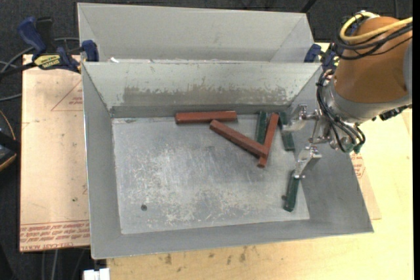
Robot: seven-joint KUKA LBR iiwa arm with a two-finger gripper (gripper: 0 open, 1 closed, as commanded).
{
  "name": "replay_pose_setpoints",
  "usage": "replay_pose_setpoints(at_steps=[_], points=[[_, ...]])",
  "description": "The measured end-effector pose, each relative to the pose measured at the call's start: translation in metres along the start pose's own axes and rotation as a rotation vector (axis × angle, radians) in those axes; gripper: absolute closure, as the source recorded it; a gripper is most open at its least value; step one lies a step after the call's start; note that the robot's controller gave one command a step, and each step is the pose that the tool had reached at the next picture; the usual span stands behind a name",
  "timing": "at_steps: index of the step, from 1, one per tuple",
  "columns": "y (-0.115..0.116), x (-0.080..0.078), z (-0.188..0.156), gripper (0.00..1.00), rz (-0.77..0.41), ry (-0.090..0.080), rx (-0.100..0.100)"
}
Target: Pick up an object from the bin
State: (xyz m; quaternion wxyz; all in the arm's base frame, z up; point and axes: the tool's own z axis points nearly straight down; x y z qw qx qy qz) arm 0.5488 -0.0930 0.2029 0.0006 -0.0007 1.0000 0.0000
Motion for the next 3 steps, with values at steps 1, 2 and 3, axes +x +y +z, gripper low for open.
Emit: replay_pose_setpoints(at_steps=[1,2,3], points=[[0.0,0.0,0.0,0.0,0.0,0.0,0.0],[0.004,-0.033,0.032,0.0,-0.053,-0.011,0.003],[0.037,-0.037,0.092,0.0,-0.116,-0.004,0.001]])
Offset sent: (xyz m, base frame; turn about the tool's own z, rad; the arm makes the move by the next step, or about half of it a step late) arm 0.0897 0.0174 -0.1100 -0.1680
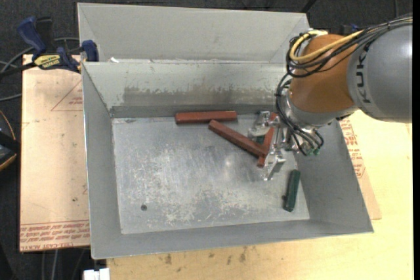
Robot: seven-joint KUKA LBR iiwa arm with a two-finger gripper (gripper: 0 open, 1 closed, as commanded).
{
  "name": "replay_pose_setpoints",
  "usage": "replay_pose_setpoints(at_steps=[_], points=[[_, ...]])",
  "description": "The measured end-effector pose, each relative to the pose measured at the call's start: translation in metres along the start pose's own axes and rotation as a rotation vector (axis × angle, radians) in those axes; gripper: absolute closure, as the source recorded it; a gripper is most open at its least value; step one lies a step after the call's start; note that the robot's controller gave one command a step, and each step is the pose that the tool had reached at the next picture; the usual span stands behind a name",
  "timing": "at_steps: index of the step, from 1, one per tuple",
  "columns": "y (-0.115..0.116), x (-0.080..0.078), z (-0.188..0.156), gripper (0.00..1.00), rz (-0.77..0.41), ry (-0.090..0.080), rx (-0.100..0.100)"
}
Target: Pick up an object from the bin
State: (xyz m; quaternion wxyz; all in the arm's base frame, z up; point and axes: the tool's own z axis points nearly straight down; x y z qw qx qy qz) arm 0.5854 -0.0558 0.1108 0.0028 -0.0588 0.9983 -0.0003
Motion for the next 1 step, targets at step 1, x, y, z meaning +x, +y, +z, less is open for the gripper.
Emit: replay_pose_setpoints(at_steps=[1], points=[[-0.0301,-0.0513,0.0401,1.0,0.001,0.04,-0.025]])
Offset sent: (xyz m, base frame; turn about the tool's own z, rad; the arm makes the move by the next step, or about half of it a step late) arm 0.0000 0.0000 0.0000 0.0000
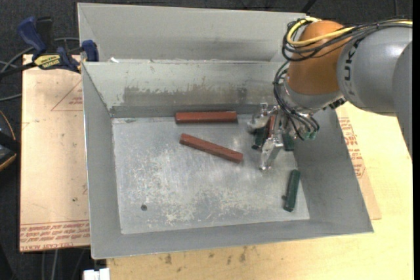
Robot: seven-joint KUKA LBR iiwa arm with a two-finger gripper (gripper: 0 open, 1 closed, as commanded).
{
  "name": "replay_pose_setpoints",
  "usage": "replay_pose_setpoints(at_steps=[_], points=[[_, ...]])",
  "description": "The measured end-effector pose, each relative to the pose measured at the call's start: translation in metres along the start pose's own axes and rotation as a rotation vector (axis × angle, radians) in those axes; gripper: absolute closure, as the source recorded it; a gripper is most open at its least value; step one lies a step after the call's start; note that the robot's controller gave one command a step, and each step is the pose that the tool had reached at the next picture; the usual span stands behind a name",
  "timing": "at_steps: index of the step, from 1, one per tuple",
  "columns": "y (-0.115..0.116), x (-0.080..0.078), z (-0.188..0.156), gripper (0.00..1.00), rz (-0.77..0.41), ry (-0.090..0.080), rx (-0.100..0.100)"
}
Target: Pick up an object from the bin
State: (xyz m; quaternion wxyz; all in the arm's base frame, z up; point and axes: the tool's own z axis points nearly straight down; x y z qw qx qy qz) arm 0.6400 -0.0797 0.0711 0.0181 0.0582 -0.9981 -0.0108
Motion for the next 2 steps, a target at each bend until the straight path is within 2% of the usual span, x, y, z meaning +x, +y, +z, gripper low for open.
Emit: replay_pose_setpoints(at_steps=[1,2], points=[[0.0,0.0,0.0,1.0,0.0,0.0,0.0],[-0.034,0.02,-0.006,1.0,0.046,-0.01,-0.003]])
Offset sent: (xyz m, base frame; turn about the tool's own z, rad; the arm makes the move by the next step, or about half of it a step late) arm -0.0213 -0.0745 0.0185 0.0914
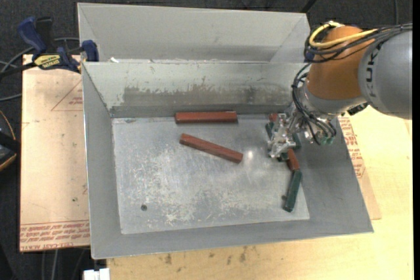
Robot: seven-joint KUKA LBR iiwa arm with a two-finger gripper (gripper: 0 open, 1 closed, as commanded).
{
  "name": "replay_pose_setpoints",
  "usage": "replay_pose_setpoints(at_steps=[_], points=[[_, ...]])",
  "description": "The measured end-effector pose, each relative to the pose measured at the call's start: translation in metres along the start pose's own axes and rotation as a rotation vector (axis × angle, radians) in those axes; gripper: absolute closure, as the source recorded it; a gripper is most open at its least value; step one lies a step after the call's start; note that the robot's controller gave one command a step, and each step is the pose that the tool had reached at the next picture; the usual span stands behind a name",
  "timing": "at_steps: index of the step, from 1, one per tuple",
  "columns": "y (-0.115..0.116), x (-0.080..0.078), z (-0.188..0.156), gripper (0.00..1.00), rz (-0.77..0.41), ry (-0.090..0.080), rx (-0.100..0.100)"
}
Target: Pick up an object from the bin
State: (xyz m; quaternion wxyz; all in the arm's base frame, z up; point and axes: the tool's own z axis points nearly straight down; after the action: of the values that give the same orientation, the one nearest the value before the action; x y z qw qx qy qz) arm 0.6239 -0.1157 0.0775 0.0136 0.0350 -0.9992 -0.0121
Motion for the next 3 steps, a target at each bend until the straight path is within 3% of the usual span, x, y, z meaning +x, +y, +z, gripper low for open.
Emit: replay_pose_setpoints(at_steps=[1,2,3], points=[[0.006,0.03,0.003,0.0,0.067,-0.04,0.026],[0.006,0.03,0.003,0.0,0.067,-0.041,0.026],[0.051,0.011,0.002,0.0,0.036,-0.04,0.035]])
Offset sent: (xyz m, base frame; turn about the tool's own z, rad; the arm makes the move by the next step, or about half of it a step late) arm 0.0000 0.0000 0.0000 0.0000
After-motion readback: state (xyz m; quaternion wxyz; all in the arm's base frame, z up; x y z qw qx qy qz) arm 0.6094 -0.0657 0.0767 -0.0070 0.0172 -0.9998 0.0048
